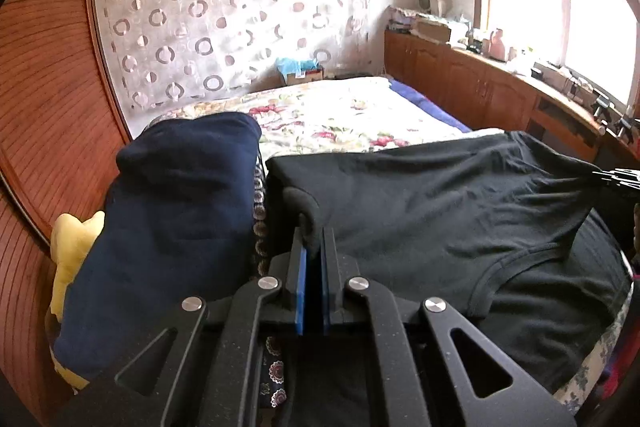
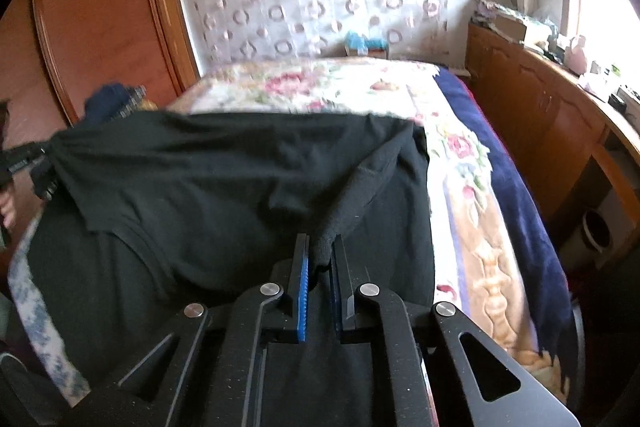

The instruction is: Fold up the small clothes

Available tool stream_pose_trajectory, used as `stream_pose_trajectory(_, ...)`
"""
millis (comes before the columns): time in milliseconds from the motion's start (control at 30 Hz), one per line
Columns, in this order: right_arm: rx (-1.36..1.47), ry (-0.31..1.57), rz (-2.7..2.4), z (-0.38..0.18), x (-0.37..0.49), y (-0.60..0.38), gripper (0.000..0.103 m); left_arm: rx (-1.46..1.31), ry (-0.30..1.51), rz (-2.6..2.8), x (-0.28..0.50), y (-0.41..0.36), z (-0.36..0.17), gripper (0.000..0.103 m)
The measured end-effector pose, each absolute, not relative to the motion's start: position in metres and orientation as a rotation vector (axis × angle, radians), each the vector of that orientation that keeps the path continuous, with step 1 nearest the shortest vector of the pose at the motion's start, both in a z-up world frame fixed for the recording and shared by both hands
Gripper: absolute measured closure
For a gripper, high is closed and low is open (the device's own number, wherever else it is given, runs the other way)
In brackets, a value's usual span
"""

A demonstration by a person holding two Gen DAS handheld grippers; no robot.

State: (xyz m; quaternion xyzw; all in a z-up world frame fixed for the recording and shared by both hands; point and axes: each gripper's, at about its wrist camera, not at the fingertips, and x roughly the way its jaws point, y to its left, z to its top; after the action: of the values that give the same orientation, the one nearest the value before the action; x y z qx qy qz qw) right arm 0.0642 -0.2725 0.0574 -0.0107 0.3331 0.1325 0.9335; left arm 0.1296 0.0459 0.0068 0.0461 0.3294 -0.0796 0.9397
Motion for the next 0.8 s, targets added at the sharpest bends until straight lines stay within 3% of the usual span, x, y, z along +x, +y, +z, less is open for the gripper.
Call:
stream_pose_trajectory(300, 0.046, 0.583, 0.298, 0.082, 0.036, -0.281, 0.094, 0.058, 0.634, -0.202, 0.109, 0.054, 0.025, 0.097)
stream_pose_trajectory(800, 0.007, 0.639, 0.339, 0.085, -0.037, -0.300, 0.095, -0.012, 0.656, -0.210, 0.038, 0.080, 0.012, 0.097)
